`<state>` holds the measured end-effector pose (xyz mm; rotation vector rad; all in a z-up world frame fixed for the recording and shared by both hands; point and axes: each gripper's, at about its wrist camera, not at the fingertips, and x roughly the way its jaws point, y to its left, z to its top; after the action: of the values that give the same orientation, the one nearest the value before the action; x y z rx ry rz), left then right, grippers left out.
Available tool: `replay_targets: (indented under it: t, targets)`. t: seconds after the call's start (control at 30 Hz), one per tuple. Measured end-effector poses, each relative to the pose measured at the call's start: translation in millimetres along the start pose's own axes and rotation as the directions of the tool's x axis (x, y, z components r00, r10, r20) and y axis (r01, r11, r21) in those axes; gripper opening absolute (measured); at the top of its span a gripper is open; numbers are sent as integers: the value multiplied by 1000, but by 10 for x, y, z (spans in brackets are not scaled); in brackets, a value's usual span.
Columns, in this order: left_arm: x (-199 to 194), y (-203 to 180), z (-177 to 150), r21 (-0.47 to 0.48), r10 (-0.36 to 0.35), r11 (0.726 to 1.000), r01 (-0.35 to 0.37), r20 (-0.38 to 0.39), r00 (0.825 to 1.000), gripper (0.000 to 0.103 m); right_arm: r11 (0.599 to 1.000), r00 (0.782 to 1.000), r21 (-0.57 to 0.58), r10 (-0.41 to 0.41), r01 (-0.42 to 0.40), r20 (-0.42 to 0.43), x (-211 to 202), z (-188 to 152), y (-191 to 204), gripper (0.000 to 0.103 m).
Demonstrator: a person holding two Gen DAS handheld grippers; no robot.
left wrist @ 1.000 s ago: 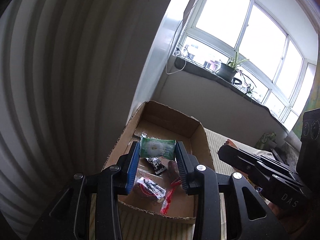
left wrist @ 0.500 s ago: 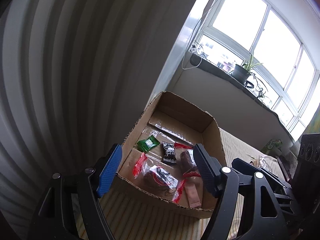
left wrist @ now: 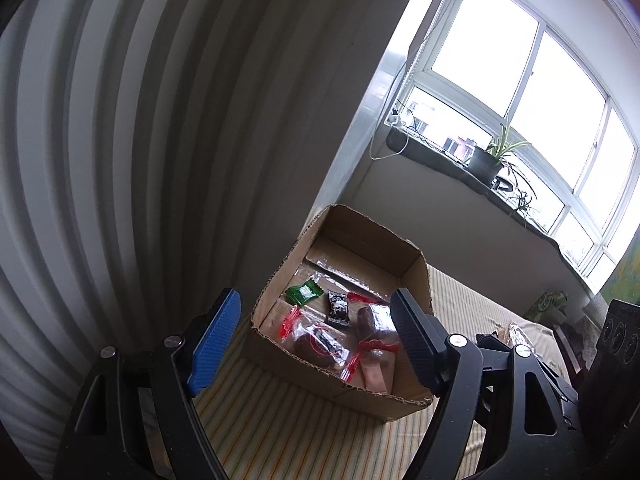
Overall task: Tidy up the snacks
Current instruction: 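Move both open tools back over the snacks beside the bread loaf, then grasp the Snickers bar with the left tool while the right tool grasps the green-topped jelly cup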
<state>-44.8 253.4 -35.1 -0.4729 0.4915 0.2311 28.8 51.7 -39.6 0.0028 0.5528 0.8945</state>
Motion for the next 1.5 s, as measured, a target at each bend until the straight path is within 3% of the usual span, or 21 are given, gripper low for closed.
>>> replay_targets:
  t: [0.2,0.43,0.53,0.67,0.87,1.13,1.43,1.5]
  targets:
    - [48,-458,-82,81,-18,997,20,-24,1000,77,996,997,60,-70,68,30,-387,-183,-438,97]
    - [229,-1289,-336,215,-88,971,106,-90,992,78,959,976,202,-212,196,57,-1063,-510,-1256,98]
    - [337,-1672,-481,267,-130,950,162,-136,982,78,928,956,266,-288,263,61,-1390,-678,-1606,99]
    - [433,-2140,-681,323,-185,914,243,-200,962,78,869,913,328,-406,370,47,-1792,-903,-2004,100]
    - [414,-2566,-909,384,-225,867,317,-265,938,78,796,862,402,-505,453,29,-2257,-1124,-2431,100]
    - [443,-2820,-1063,414,-230,842,345,-303,925,78,782,841,372,-542,500,8,-2353,-1179,-2530,100]
    - [741,-2948,-1360,408,-210,836,368,-383,900,78,772,804,225,-582,594,-123,-2068,-1191,-2689,100]
    - [872,-2986,-1443,406,-198,836,369,-404,893,78,777,813,238,-564,582,-146,-2012,-1173,-2810,100]
